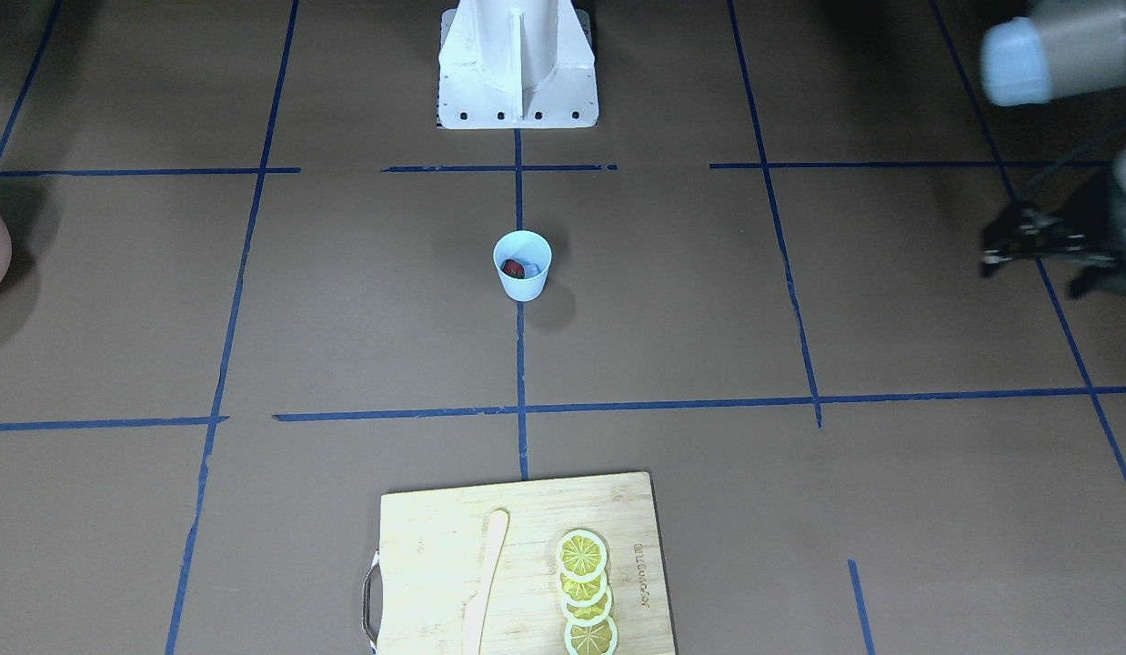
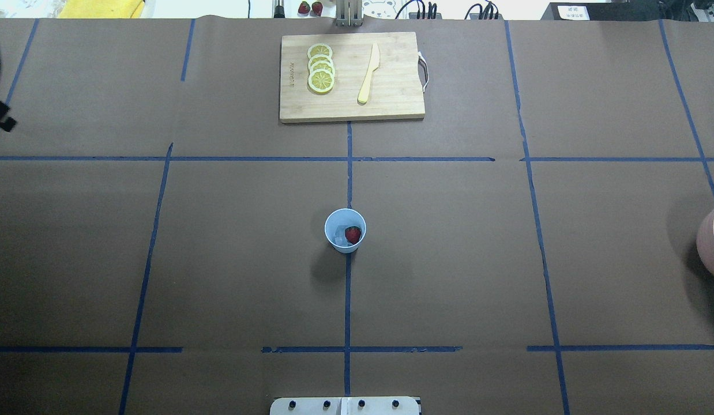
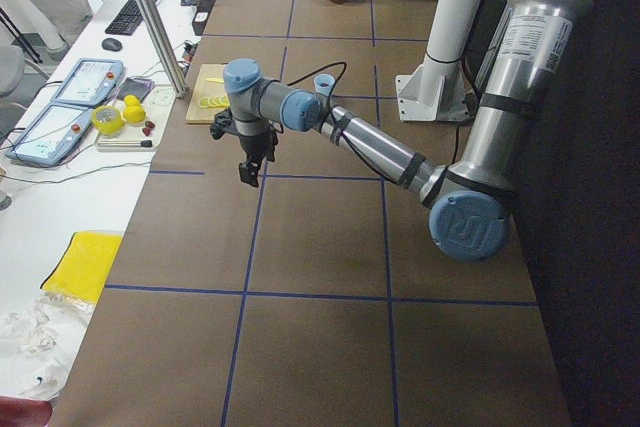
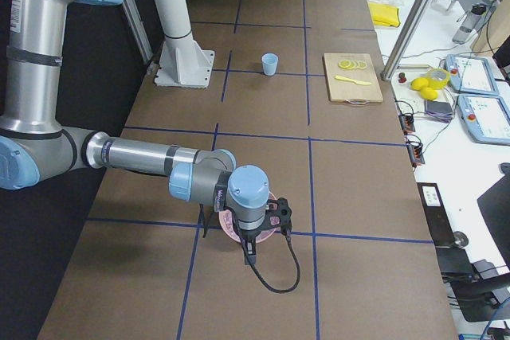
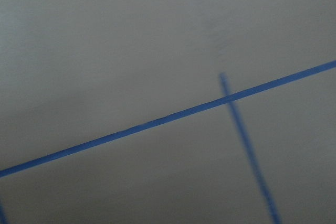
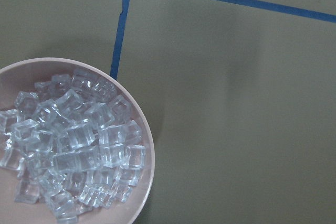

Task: Put ice and strawberries in cup

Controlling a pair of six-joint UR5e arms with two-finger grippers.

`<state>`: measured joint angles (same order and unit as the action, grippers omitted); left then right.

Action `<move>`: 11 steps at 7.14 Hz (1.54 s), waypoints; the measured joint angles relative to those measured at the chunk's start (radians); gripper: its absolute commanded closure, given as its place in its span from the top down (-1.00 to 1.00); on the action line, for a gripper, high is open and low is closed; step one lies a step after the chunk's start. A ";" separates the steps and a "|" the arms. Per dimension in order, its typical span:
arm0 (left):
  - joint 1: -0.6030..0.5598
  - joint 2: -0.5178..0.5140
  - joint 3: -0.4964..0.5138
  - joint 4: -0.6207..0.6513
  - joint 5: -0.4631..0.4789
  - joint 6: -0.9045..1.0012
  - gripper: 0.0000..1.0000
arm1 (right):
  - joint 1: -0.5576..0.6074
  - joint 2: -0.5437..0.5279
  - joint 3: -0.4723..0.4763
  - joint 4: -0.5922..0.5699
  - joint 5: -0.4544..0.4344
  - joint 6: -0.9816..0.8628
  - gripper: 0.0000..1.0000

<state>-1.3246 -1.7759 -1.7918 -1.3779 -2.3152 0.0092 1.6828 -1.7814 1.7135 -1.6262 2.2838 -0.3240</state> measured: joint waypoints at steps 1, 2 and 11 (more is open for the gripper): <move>-0.093 0.051 0.055 -0.004 -0.031 0.110 1.00 | 0.000 0.000 0.000 0.000 0.000 -0.001 0.98; -0.164 0.094 0.095 -0.012 -0.045 0.163 1.00 | 0.000 0.000 0.001 0.000 0.000 -0.001 0.98; -0.263 0.210 0.139 -0.021 -0.034 0.165 1.00 | 0.000 0.000 0.002 0.000 0.000 0.003 0.98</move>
